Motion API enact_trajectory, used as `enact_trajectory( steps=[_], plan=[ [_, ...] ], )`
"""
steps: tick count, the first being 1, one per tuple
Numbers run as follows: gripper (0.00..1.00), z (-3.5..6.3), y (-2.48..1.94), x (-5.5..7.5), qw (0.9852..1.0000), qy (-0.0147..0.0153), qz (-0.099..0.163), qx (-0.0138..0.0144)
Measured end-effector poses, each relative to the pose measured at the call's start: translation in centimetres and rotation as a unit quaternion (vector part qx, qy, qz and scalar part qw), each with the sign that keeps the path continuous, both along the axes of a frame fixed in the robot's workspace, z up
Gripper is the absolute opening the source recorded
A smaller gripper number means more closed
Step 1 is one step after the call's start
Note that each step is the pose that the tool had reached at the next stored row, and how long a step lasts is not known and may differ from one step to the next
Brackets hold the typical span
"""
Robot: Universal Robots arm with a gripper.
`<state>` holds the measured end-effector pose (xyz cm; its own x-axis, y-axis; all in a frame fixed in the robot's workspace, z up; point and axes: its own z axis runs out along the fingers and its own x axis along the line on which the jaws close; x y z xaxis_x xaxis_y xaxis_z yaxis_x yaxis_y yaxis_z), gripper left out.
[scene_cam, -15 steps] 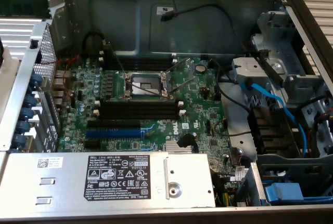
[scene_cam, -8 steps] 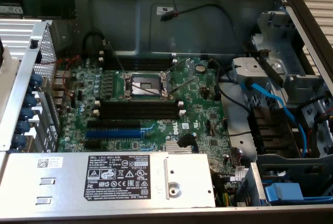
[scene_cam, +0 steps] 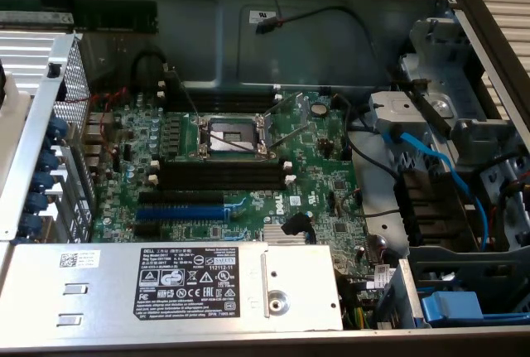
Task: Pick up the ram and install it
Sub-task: 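Pick up the ram and move it above insertion slot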
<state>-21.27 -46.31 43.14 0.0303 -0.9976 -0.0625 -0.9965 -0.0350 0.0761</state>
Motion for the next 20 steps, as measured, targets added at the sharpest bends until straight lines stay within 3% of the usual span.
enact_trajectory(
  steps=[12,14,16,20],
  plan=[
    [0.12,0.00,0.00,5.2,1.0000,0.0003,0.003,0.0000],
    [0.12,0.00,0.01,5.9,1.0000,-0.0008,0.003,0.0000],
    [0.12,-0.02,0.42,6.4,1.0000,-0.0060,0.003,-0.0003],
    [0.12,-0.04,1.81,7.0,0.9998,-0.0195,0.003,-0.0037]
  ],
)
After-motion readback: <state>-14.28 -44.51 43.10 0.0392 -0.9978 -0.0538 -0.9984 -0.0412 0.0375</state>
